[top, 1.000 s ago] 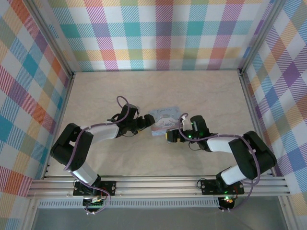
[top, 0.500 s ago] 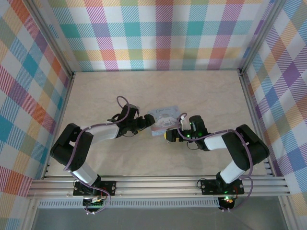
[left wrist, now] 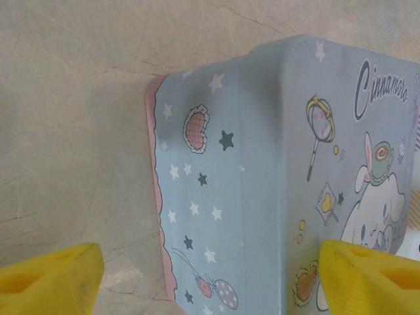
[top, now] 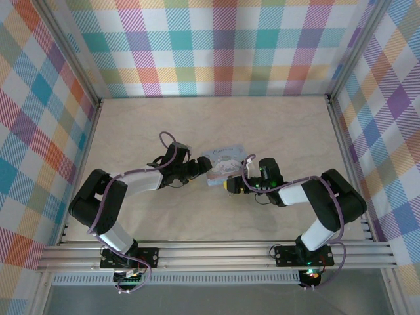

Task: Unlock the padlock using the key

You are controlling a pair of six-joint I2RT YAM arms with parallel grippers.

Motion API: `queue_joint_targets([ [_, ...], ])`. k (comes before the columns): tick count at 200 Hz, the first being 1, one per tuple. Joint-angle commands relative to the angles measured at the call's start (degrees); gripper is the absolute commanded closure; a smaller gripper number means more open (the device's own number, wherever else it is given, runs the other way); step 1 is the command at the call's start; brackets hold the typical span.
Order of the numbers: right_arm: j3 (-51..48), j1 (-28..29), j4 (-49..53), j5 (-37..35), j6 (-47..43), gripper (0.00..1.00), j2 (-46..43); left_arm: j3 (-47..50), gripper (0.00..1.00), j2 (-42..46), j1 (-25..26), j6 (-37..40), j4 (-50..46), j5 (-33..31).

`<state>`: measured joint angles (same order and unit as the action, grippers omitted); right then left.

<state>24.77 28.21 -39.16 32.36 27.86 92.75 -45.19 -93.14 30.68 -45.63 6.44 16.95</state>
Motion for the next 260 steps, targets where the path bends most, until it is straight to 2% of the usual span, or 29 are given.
queue_joint_targets([
  [1, 1.37, 0.27, -4.00, 1.99, -0.38, 0.41, 0.41, 1.99, 0.16, -2.03, 1.15, 0.77, -9.67, -2.10],
  [106, 1.40, 0.27, -2.86, 1.56, -0.96, 0.60, 0.74, 1.45, 0.16, -2.61, 1.40, 0.90, -9.91, -2.01],
  [260, 0.01, 0.27, -0.66, -1.35, -1.49, 0.79, -0.18, 1.90, 0.16, -2.66, 1.58, 0.92, -9.95, -2.30],
])
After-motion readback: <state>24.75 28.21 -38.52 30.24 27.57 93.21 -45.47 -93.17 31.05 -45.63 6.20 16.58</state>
